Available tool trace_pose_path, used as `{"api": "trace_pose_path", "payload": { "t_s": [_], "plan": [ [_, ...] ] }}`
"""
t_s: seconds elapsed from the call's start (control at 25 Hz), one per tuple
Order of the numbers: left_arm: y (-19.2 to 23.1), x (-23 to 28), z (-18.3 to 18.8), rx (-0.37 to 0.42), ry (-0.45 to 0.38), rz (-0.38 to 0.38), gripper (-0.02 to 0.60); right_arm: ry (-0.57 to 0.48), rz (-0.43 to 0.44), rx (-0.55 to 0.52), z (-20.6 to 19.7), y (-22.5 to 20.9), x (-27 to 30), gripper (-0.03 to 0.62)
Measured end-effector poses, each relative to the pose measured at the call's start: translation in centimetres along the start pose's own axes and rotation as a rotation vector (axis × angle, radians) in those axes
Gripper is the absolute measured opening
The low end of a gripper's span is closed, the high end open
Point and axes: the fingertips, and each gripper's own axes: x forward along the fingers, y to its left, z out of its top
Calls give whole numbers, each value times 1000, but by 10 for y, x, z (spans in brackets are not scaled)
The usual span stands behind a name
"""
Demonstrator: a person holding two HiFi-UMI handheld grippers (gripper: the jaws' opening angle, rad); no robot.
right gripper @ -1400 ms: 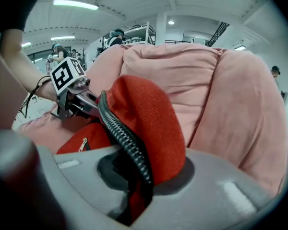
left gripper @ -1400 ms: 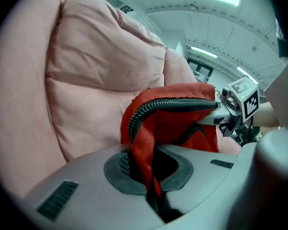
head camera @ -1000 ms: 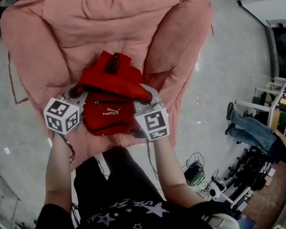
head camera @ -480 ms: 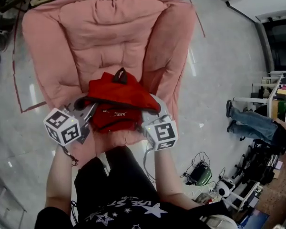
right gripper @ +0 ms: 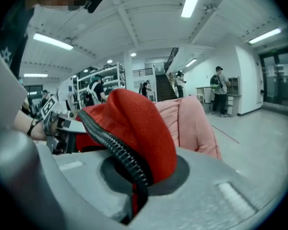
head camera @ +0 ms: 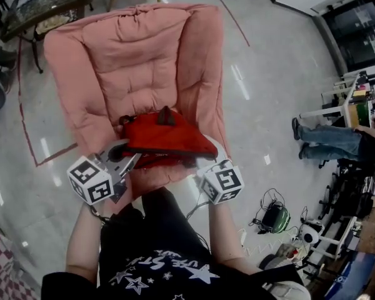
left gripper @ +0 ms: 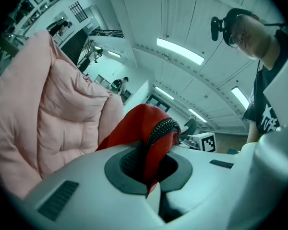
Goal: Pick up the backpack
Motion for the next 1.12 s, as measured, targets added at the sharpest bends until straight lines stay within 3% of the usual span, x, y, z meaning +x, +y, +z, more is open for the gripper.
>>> {"api": "trace_pose_path", "payload": {
  "t_s": [0.08,0.28,0.48,0.76,0.96,1.12],
  "plan": [
    [-20,-12,19,35,-23,-39,9,-61,-24,47,20,11,-16,8],
    [-60,-39,59,157,-59,-61,9,-135,-67,19,59,44,-58,8],
    [-103,-77,64,178,-71,-95,9,-152,-73,8,73,83,-107,8],
    [-129,-103,45,134,-45,-68,9,-76,-54,16,60,112,-140,8],
    [-135,-105,31,180,-25,-37,9,-76,-37,38,47,114,-150,8],
    [-167,-114,18,197,-47,-11,9,-111,-12,29,42,122,-183,8]
  ]
}}
